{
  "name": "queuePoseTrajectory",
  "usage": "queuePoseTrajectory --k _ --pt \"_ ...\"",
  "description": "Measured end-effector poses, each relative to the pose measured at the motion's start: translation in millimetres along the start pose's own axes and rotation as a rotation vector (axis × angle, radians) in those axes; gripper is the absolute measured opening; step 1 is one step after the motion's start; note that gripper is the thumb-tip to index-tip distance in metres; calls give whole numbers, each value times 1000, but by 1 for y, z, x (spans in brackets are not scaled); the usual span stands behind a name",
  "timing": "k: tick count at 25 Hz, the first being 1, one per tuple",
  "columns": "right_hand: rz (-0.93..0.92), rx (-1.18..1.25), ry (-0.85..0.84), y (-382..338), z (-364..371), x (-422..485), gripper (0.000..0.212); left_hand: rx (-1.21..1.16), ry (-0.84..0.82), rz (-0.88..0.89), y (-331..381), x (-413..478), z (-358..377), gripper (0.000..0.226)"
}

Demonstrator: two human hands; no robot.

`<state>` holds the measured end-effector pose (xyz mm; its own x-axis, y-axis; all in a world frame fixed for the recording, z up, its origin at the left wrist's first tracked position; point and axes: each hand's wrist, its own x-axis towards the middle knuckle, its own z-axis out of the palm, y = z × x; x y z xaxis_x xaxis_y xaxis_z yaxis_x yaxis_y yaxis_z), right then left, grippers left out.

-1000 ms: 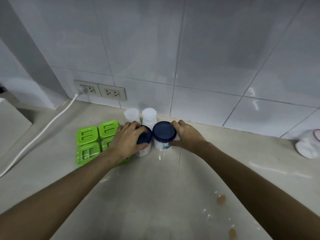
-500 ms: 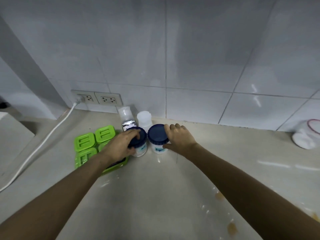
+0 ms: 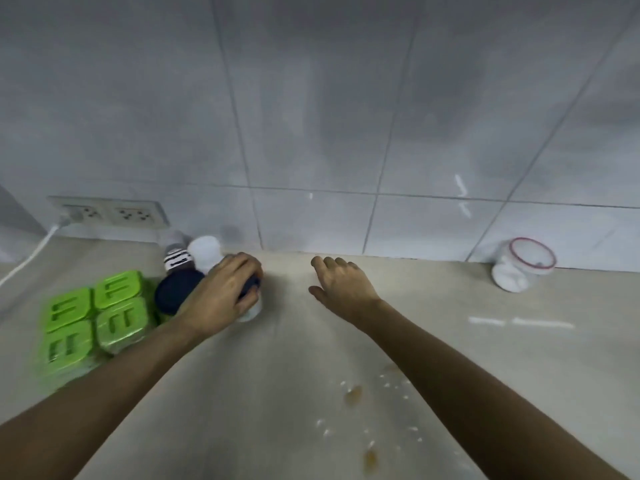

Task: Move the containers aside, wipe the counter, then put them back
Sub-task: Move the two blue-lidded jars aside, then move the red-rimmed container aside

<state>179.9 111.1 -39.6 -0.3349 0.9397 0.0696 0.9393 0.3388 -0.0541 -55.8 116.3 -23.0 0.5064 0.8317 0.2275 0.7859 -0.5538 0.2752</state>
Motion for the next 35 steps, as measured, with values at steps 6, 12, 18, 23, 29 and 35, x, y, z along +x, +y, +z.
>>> queuePoseTrajectory --k 6,12,18,23,29,35 --pt "305 -67 -10 182 -16 -102 33 -88 -34 134 134 94 76 16" --pt "545 -182 121 310 -11 -160 48 -61 -235 76 234 147 162 39" --pt "808 279 208 368 27 -153 92 95 -396 -26 279 164 227 69" --pt "763 492 455 371 51 -147 89 97 -383 -39 273 163 243 72" --pt "611 527 489 291 35 -123 95 -266 -216 -128 234 145 201 43" --pt "365 767 360 103 31 -66 108 -155 36 -358 106 -21 132 29"
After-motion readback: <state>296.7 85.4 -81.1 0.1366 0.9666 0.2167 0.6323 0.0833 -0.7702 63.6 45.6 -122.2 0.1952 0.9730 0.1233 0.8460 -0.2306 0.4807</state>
